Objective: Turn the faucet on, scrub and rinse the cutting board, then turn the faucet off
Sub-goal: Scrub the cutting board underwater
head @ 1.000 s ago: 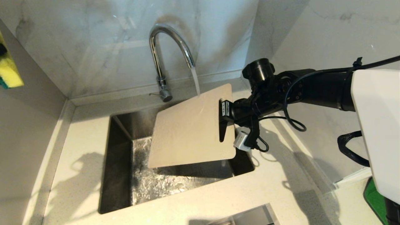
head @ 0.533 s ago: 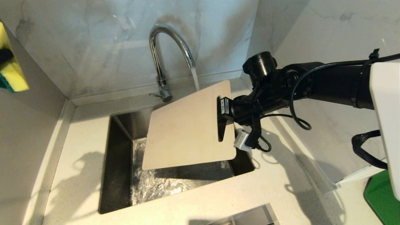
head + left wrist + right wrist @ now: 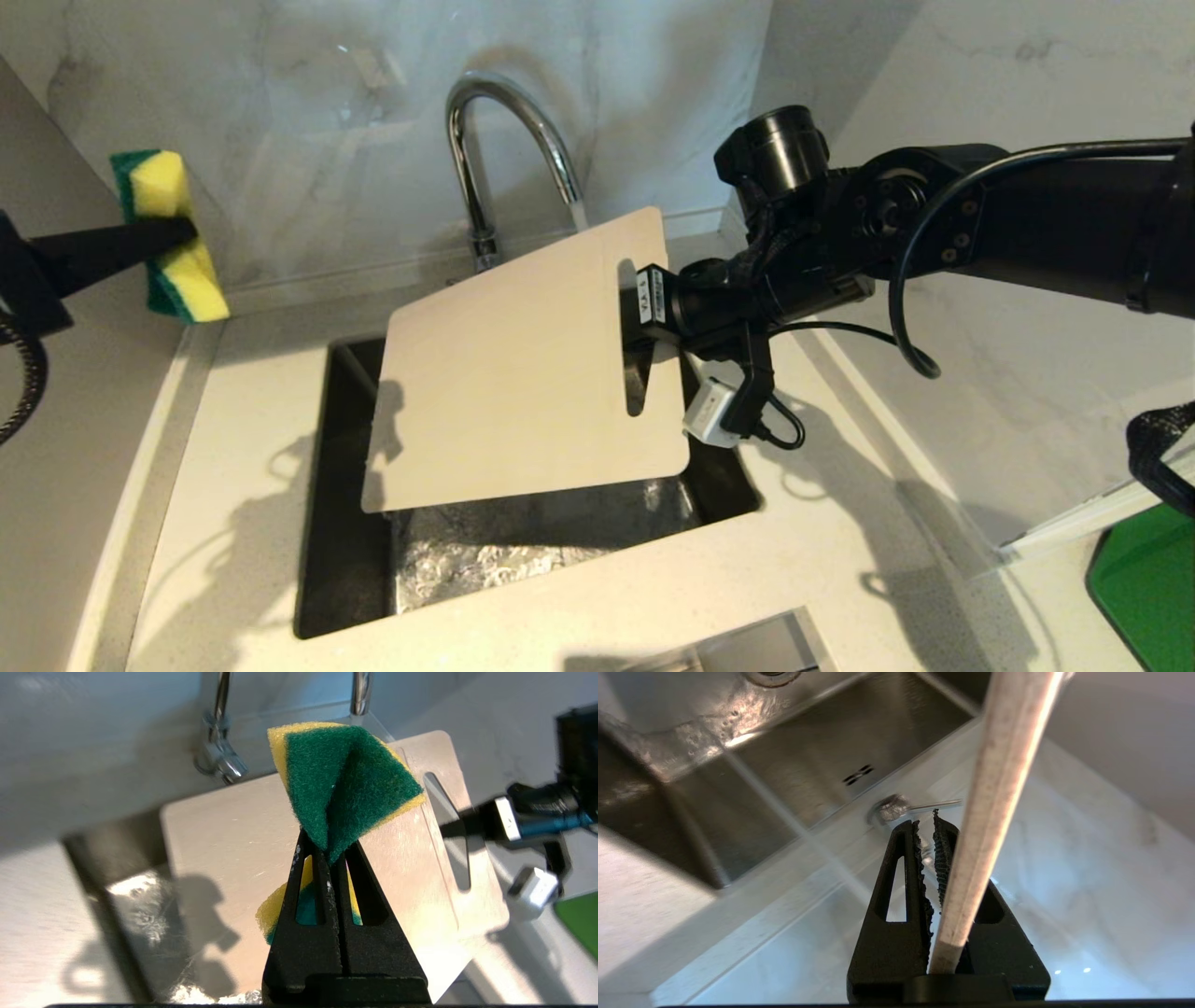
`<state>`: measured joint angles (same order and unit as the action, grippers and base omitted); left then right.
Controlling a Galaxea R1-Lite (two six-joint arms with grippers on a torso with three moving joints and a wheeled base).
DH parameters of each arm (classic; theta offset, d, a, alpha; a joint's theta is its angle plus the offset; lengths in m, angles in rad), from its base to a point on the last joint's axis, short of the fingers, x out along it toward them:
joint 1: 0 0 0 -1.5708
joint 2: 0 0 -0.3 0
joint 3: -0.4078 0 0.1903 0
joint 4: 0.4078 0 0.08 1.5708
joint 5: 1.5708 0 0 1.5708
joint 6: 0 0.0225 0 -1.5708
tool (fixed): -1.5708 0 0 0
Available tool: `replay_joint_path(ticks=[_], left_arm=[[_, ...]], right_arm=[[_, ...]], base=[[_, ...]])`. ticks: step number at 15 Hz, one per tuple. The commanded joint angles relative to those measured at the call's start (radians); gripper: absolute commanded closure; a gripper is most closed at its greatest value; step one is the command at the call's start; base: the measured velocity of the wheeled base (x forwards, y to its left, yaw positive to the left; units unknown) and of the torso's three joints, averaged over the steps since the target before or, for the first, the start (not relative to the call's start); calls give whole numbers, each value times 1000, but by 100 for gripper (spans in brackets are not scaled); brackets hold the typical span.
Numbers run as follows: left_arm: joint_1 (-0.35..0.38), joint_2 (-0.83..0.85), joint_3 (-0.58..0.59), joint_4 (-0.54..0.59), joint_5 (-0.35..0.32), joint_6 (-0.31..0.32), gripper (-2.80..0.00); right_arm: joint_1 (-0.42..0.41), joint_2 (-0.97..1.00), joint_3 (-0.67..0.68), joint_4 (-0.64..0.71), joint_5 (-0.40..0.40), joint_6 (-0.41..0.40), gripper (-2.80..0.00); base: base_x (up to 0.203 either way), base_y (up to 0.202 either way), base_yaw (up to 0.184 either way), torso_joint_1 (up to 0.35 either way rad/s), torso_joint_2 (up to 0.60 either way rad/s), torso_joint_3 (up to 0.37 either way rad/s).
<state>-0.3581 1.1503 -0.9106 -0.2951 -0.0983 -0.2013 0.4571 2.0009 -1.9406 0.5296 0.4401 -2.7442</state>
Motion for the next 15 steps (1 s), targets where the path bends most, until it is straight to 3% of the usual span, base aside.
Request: replay_joint_path(ticks=[1,5,7,9,11,12,15], left_arm=[[-14,138,-25,-34,5,-50,0],[-63,293,-141,-127,36,-78,0],[-113,372,-207,-129,78,-87,0],[-158,419,-266,-87,89,-136,0],[-177,456,-322,-54,76,-240,0],[-182,472,-344,-49,38,-297,0],[-180,513,-360,-50,-21,-317,0]], right_arm=[[33,-8,0,3,2,-16,0],[80,-37,12,3,2,-16,0],[94,-43,19,2,2,-16,0],[95,-45,19,3,2,-16,0],[94,-59,26,3,2,-16,0],[94,-70,42,1,2,-16,0],[94,-85,66,-2,2,-16,0]], base=[[0,0,0,0,0,0],[0,0,0,0,0,0],[0,0,0,0,0,0],[0,0,0,0,0,0],[0,0,0,0,0,0],[0,0,0,0,0,0],[0,0,0,0,0,0]])
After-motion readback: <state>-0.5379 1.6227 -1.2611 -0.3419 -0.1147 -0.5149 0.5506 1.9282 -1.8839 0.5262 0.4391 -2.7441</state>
